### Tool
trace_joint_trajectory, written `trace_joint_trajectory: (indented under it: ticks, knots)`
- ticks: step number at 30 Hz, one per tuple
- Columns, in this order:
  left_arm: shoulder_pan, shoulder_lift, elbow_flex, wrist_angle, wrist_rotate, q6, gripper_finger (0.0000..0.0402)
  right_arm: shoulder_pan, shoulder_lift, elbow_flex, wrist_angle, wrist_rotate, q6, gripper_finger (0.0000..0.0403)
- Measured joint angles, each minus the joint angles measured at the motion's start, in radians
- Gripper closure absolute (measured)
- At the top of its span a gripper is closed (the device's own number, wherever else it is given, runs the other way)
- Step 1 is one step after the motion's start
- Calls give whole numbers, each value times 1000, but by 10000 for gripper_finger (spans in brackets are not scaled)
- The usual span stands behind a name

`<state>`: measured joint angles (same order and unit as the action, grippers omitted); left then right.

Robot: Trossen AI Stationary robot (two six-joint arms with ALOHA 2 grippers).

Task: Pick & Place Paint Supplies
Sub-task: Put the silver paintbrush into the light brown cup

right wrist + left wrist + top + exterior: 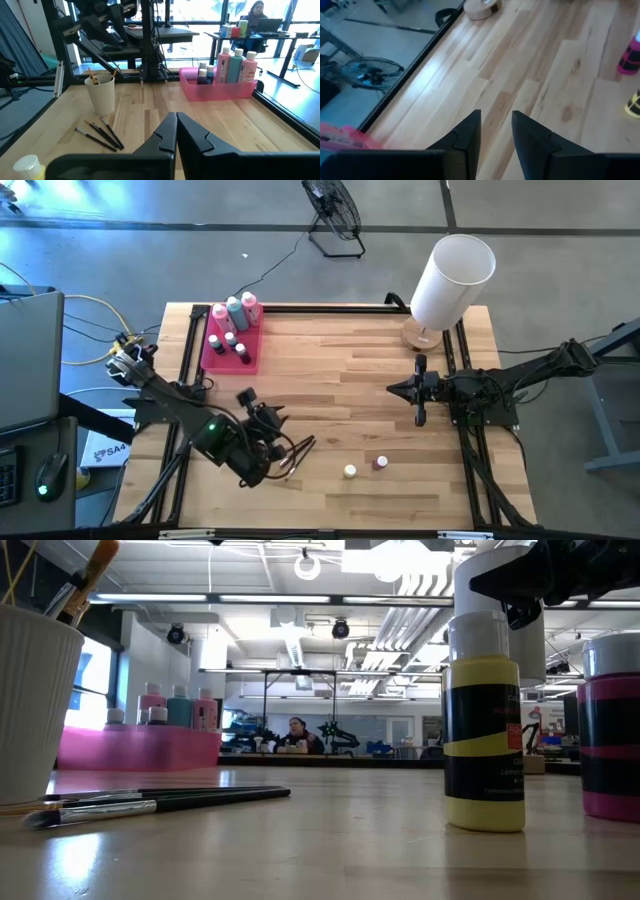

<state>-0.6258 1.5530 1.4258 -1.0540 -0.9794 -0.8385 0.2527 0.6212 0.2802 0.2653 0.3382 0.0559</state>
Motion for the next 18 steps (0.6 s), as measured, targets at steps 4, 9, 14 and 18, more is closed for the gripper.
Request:
trace_joint_trajectory:
  ticks: [4, 9, 14, 18]
  knots:
    - [27, 1, 0, 86, 50, 95, 295, 0, 0, 0, 0, 0, 0, 400]
    - [66, 1, -21, 211, 115, 223, 295, 0, 0, 0, 0, 0, 0, 400]
    - [136, -13, -138, 450, 250, 387, 295, 0, 0, 0, 0, 0, 0, 400]
    - [211, -23, -215, 599, 384, 502, 295, 0, 0, 0, 0, 0, 0, 400]
